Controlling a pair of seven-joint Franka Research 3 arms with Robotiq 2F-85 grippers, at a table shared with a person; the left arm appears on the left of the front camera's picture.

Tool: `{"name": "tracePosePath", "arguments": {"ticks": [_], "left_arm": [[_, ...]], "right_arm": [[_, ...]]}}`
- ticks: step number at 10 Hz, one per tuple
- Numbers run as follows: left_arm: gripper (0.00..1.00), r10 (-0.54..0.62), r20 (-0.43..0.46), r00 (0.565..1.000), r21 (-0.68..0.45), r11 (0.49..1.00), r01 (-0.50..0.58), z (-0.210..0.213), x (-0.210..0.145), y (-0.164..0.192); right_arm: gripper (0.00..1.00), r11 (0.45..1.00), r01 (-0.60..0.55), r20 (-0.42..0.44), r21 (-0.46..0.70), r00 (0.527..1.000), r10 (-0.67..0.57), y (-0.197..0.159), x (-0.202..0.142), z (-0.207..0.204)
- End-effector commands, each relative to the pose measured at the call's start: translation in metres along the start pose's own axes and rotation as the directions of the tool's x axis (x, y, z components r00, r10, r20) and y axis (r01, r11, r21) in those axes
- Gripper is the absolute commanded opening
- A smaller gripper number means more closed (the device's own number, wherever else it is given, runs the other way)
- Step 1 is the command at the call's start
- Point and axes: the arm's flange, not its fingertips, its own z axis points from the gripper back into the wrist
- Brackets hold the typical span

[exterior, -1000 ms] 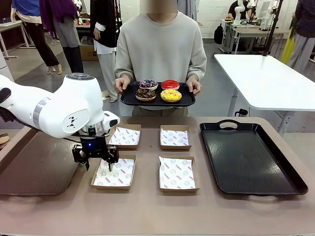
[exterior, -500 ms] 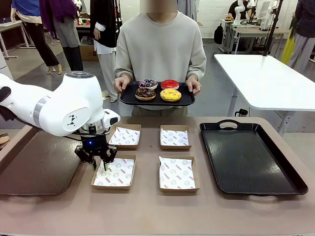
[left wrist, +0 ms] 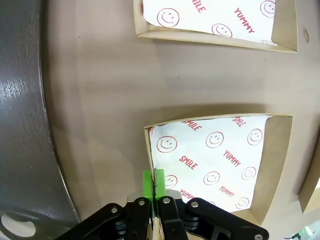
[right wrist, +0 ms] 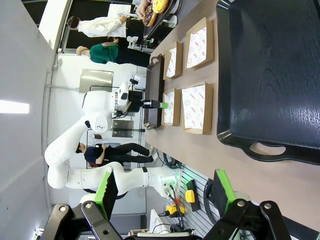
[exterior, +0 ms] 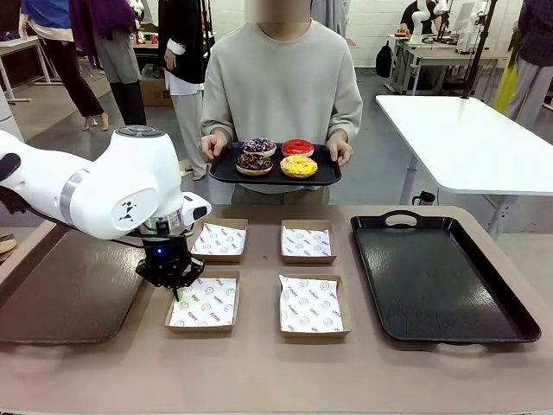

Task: Individually package the donuts and arrange them on the tray.
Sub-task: Pick up one Paper togo box.

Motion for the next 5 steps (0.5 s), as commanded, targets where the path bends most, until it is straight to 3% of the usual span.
{"name": "tracePosePath", "arguments": {"ticks": [1,3,5], "left_arm": [[0.0,-0.015,-0.009,1.0,-0.026,1.0,0.015,0.002,0.001,0.001],[0.0,-0.039,-0.051,0.998,-0.01,0.999,0.038,0.021,0.0,-0.001],[0.0,-0.086,0.0,0.996,-0.013,0.996,0.086,0.075,0.007,-0.003]], "right_arm": [[1.0,1.0,-0.008,0.01,0.015,1.0,0.007,0.0,0.001,0.001],[1.0,1.0,-0.008,0.01,0.015,1.0,0.007,0.0,0.001,0.001],[1.0,1.0,-0.008,0.01,0.015,1.0,0.007,0.0,0.001,0.001]]}}
